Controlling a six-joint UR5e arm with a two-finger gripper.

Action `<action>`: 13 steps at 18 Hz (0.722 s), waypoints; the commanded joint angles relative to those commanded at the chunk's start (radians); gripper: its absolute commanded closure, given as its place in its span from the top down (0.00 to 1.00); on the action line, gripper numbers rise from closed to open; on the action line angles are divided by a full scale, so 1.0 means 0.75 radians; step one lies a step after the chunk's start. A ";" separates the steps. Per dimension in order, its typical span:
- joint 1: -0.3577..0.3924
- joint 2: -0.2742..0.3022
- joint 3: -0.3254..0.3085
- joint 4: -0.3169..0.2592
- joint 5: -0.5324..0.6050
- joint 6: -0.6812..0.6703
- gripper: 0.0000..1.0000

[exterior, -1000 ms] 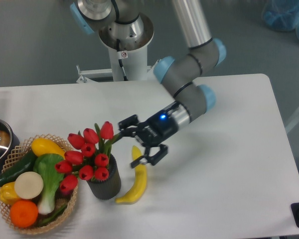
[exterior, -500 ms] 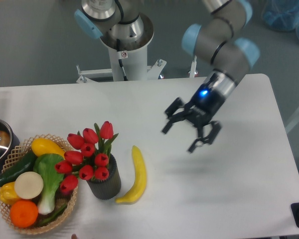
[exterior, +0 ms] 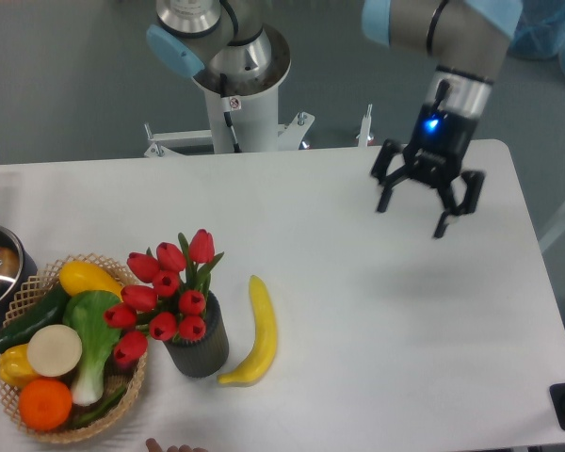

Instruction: Insert the flowers into the vase

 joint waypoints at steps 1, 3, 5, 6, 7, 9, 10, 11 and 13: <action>0.002 0.006 0.002 -0.002 0.059 0.065 1.00; 0.006 0.018 0.018 -0.035 0.186 0.178 1.00; 0.008 0.031 0.025 -0.061 0.268 0.274 1.00; 0.012 0.031 0.027 -0.065 0.268 0.305 1.00; 0.016 0.033 0.025 -0.070 0.270 0.319 1.00; 0.018 0.033 0.027 -0.072 0.270 0.322 1.00; 0.018 0.033 0.025 -0.070 0.270 0.322 1.00; 0.018 0.033 0.025 -0.070 0.270 0.322 1.00; 0.016 0.033 0.025 -0.070 0.270 0.320 1.00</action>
